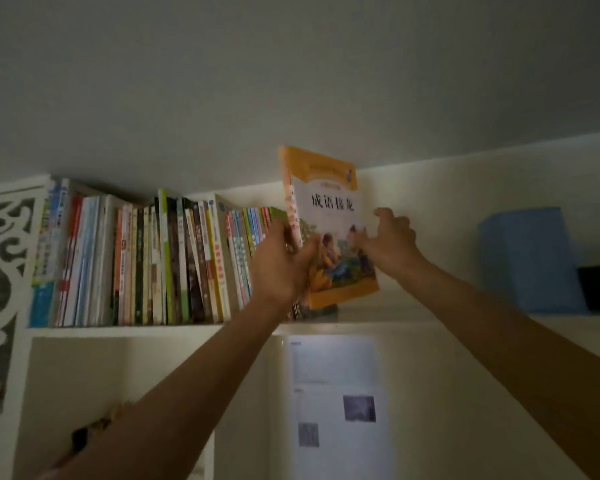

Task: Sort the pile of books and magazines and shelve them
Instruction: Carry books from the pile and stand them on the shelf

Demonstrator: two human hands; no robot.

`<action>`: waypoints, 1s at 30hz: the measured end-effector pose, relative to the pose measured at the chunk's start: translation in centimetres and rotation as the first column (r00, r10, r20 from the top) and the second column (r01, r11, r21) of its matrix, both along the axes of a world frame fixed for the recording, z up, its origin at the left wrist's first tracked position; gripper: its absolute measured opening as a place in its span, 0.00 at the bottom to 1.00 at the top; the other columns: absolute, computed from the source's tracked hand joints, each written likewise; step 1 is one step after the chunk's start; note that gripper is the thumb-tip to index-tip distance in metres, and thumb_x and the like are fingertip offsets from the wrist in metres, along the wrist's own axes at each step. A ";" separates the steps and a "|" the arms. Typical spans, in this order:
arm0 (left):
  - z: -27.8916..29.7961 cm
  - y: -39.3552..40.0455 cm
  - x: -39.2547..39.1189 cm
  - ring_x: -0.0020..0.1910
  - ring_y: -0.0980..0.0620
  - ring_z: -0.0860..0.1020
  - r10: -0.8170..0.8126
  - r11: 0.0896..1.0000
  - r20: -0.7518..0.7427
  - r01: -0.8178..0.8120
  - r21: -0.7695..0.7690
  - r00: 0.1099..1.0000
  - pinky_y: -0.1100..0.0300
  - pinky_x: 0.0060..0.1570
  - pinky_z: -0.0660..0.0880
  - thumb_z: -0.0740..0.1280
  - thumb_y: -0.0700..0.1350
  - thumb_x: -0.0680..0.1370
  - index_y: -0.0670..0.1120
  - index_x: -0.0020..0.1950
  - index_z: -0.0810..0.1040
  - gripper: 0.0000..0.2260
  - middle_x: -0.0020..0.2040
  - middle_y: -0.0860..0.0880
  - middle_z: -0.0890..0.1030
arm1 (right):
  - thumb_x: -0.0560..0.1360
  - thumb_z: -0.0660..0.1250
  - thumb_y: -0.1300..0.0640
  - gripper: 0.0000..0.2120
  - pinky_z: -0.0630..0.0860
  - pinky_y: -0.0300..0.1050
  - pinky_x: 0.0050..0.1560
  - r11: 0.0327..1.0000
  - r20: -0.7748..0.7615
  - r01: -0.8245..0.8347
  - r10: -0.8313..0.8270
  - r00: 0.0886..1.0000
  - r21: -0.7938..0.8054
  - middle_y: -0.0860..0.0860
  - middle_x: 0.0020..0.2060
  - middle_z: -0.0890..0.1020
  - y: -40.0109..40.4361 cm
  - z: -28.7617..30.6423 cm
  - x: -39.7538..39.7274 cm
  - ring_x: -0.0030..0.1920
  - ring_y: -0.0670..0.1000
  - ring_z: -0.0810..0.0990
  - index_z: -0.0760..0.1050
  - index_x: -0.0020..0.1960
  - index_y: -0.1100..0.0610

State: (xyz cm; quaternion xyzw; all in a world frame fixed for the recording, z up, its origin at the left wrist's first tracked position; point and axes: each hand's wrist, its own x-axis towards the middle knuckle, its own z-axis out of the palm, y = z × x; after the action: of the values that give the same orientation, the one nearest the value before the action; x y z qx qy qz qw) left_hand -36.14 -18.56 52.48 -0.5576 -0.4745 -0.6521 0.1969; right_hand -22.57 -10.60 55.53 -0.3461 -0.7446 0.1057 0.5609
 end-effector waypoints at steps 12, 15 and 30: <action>-1.8 5.6 -5.7 0.36 0.53 0.75 0.299 0.951 -0.119 -0.306 -0.049 0.947 0.60 0.34 0.70 0.52 0.56 0.80 0.43 0.46 0.76 0.20 0.42 0.47 0.76 | 0.71 0.72 0.57 0.22 0.79 0.38 0.43 0.758 0.119 -0.575 0.630 0.767 -0.309 0.48 0.47 0.78 3.7 -3.6 -4.6 0.46 0.46 0.79 0.67 0.61 0.49; -1.9 4.7 -8.0 0.54 0.51 0.74 0.246 0.951 -0.241 -0.282 -0.127 0.939 0.55 0.50 0.75 0.61 0.54 0.78 0.49 0.65 0.70 0.18 0.61 0.48 0.71 | 0.70 0.73 0.55 0.24 0.77 0.41 0.43 0.833 0.151 -0.509 0.544 0.825 -0.218 0.51 0.53 0.77 4.6 -3.8 -5.6 0.48 0.49 0.77 0.67 0.62 0.51; -4.0 5.7 -7.3 0.63 0.42 0.69 0.338 0.921 -0.302 -0.380 -0.091 0.891 0.51 0.61 0.67 0.64 0.52 0.77 0.45 0.69 0.68 0.22 0.66 0.41 0.69 | 0.75 0.67 0.51 0.21 0.73 0.49 0.59 0.956 0.311 -0.290 0.291 0.905 -0.051 0.53 0.59 0.74 4.9 -4.2 -6.0 0.57 0.53 0.75 0.67 0.65 0.57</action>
State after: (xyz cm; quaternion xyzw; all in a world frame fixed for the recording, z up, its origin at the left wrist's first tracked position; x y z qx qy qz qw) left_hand -43.45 -12.83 48.43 -0.5596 -0.5836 -0.4819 0.3377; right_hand -28.55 -5.68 51.30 -0.2448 -0.8676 0.1329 0.4120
